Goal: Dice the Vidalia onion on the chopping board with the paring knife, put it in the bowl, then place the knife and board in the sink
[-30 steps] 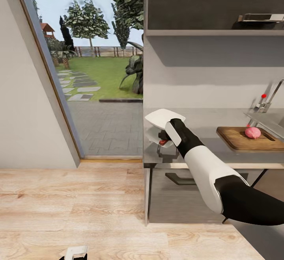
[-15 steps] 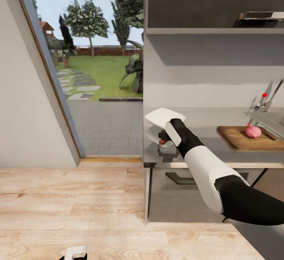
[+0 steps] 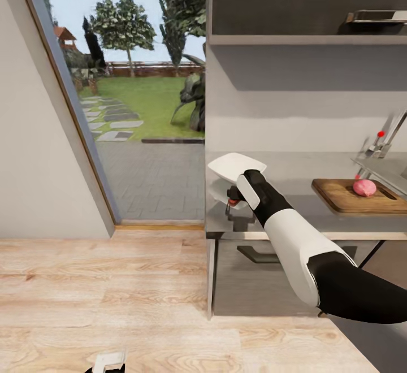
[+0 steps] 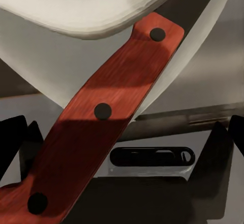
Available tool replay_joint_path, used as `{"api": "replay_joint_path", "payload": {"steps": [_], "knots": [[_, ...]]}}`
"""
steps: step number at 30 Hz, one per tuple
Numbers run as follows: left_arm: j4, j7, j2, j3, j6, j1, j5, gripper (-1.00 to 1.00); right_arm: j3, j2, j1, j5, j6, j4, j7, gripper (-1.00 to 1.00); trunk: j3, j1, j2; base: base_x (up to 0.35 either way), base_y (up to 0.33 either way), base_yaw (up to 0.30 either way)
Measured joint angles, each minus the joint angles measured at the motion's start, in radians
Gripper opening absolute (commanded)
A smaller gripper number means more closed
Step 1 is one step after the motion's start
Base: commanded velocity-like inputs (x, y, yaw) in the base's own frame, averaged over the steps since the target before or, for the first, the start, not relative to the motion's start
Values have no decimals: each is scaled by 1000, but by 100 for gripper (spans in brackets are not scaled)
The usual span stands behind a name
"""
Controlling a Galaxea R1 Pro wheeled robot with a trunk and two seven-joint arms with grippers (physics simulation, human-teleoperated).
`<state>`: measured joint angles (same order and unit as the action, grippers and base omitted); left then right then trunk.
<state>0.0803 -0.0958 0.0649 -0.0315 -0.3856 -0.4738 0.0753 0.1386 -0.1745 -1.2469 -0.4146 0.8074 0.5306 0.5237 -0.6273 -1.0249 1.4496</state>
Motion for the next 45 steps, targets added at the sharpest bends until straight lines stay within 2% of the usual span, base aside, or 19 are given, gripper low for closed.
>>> {"api": "replay_joint_path", "payload": {"steps": [24,25,45], "knots": [[0,0,1,0,0,0,0,100,0,0,0,-1,-1,14,1,100,-8,0,0,0,0,0],[0,0,1,0,0,0,0,100,0,0,0,-1,-1,14,1,-100,-8,0,0,0,0,0],[0,0,0,0,0,0,0,100,-3,0,1,-2,-4,15,1,-100,-8,0,0,0,0,0]]}}
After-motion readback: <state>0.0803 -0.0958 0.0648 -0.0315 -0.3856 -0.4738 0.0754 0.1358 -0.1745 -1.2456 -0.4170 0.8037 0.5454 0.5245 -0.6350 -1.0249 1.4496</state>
